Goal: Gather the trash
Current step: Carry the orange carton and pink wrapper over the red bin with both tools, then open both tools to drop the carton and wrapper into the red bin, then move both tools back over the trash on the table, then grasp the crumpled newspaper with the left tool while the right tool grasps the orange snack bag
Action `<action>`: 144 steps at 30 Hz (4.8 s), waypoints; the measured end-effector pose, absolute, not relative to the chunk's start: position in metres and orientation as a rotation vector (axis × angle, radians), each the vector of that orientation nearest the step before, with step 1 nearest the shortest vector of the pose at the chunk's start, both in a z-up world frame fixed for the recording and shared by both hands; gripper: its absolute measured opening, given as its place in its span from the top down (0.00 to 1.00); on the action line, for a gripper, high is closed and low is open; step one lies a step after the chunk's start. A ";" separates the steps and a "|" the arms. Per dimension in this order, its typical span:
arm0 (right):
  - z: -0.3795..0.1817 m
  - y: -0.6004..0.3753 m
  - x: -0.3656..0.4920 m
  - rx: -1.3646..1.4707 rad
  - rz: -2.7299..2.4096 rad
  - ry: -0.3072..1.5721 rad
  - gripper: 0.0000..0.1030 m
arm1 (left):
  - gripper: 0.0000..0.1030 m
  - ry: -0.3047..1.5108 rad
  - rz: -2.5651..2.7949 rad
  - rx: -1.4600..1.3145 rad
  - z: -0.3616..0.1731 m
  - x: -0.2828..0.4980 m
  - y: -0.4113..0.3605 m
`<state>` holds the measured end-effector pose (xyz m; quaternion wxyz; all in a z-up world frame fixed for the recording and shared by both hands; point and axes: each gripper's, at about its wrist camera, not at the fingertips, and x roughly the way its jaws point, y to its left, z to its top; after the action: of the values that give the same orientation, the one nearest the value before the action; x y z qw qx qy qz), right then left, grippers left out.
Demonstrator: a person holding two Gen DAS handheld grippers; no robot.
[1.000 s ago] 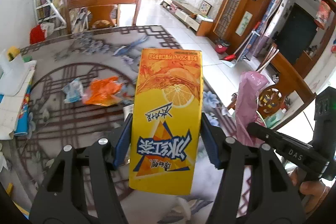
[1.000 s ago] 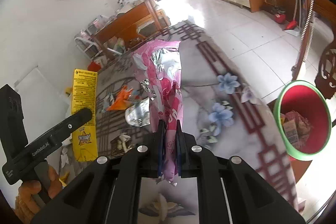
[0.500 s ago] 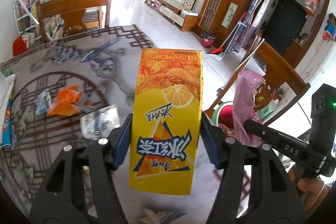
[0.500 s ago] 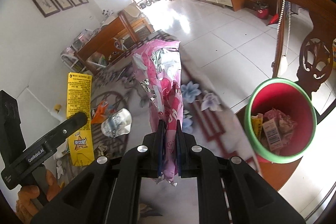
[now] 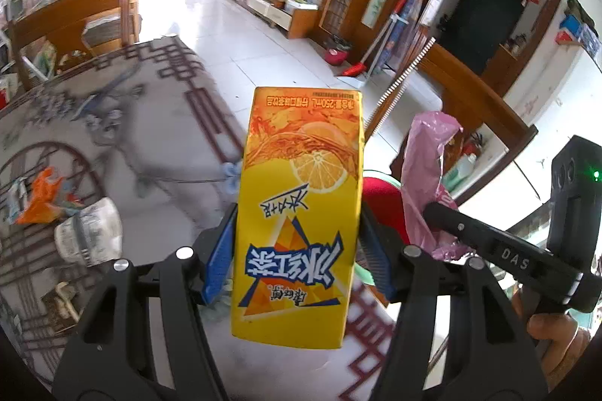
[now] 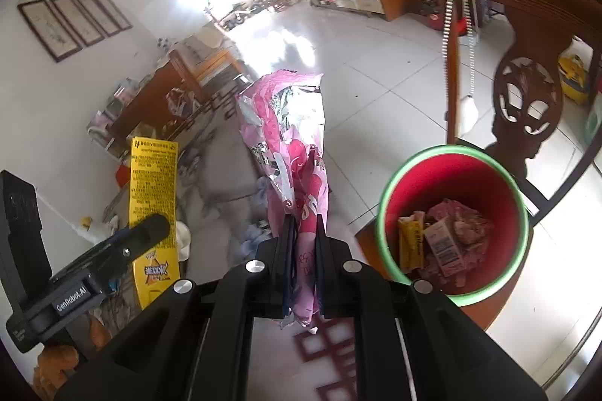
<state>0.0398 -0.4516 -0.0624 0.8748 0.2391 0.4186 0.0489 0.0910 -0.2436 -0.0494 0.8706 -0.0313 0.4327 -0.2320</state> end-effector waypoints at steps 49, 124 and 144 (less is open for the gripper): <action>-0.107 -0.609 0.042 0.732 -0.137 0.863 0.41 | 0.12 1.145 -0.690 0.029 -0.130 0.137 -0.412; -0.142 -0.169 0.104 0.478 0.269 1.230 0.53 | 0.05 0.929 0.112 -0.422 -0.118 0.126 0.147; -0.117 -0.155 0.132 0.296 0.350 1.151 0.38 | 0.75 1.034 0.104 -0.422 -0.157 0.175 0.151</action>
<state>0.1325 -0.1554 -0.1169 0.8143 0.1386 0.5392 0.1642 0.1752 0.1506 -0.1567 0.8468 -0.2001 0.4904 0.0493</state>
